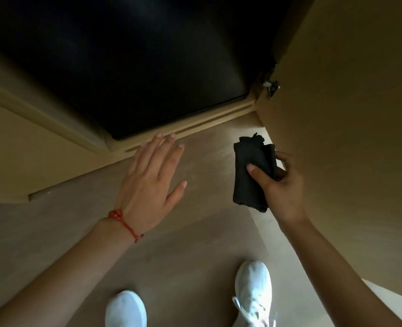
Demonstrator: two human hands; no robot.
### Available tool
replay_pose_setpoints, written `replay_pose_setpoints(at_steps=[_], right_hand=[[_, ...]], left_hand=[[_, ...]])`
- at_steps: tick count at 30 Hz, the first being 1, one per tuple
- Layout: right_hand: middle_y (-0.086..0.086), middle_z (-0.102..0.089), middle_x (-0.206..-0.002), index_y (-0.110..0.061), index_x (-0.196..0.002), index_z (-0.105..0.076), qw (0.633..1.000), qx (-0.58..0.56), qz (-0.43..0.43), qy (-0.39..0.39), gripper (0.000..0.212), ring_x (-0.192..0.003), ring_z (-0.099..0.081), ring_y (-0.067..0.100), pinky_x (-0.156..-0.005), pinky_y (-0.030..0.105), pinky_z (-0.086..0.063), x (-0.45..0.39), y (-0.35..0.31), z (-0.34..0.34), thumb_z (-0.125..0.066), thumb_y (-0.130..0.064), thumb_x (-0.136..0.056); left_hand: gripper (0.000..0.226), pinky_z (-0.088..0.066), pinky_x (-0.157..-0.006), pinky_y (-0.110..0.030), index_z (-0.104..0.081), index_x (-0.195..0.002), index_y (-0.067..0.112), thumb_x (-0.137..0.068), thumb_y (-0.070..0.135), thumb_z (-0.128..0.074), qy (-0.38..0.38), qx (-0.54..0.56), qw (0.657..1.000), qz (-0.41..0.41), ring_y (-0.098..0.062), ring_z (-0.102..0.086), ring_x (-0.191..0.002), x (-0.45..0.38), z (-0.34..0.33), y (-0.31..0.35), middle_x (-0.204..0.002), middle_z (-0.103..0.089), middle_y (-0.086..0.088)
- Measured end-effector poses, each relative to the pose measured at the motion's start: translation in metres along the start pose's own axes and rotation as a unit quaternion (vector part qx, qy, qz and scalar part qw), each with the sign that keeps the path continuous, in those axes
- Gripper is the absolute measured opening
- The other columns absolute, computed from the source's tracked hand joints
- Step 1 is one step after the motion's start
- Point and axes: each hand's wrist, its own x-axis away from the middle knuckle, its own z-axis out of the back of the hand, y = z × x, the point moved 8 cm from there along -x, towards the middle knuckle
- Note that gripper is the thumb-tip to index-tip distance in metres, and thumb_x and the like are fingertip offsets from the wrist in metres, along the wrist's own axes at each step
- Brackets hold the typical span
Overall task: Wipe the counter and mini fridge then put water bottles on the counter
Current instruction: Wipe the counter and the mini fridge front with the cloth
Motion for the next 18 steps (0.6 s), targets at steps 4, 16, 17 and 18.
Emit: replay_pose_setpoints(at_steps=[4, 16, 17, 18], right_hand=[[-0.011, -0.064, -0.08, -0.038, -0.094, -0.051, 1.0, 0.001, 0.002, 0.016, 0.038, -0.065, -0.064, -0.004, -0.05, 0.014, -0.05, 0.037, -0.061, 0.027, -0.076, -0.018, -0.073], [-0.007, -0.066, -0.096, -0.036, -0.1, -0.053, 0.999, 0.039, 0.034, 0.016, 0.036, -0.086, -0.064, 0.009, -0.072, 0.036, -0.057, 0.117, -0.283, 0.097, -0.075, -0.027, -0.073], [-0.005, -0.067, -0.094, -0.037, -0.099, -0.053, 0.999, 0.039, 0.031, 0.017, 0.036, -0.084, -0.065, 0.009, -0.07, 0.036, -0.057, 0.126, -0.299, 0.103, -0.075, -0.027, -0.073], [-0.004, -0.068, -0.093, -0.038, -0.098, -0.052, 0.999, 0.038, 0.033, 0.015, 0.035, -0.082, -0.065, 0.008, -0.068, 0.034, -0.057, 0.133, -0.316, 0.109, -0.075, -0.027, -0.073]], left_hand=[[0.055, -0.022, -0.109, -0.045, -0.038, -0.133, 0.007, -0.085, 0.035, -0.042, 0.012, 0.019, 1.0, -0.015, -0.03, -0.028, -0.133, 0.002, 0.063, 0.035, -0.139, -0.043, -0.02], [0.055, -0.027, -0.107, -0.049, -0.042, -0.132, 0.004, -0.085, 0.032, -0.043, 0.017, 0.045, 0.998, 0.039, -0.035, -0.033, -0.133, -0.006, 0.283, 0.116, -0.14, -0.042, -0.02], [0.054, -0.027, -0.107, -0.051, -0.043, -0.132, 0.003, -0.085, 0.031, -0.044, 0.02, 0.046, 0.998, 0.041, -0.036, -0.035, -0.132, -0.006, 0.304, 0.121, -0.14, -0.043, -0.021], [0.054, -0.028, -0.106, -0.052, -0.044, -0.131, 0.002, -0.085, 0.03, -0.045, 0.029, 0.05, 0.997, 0.049, -0.037, -0.036, -0.132, -0.009, 0.324, 0.126, -0.139, -0.044, -0.021]])
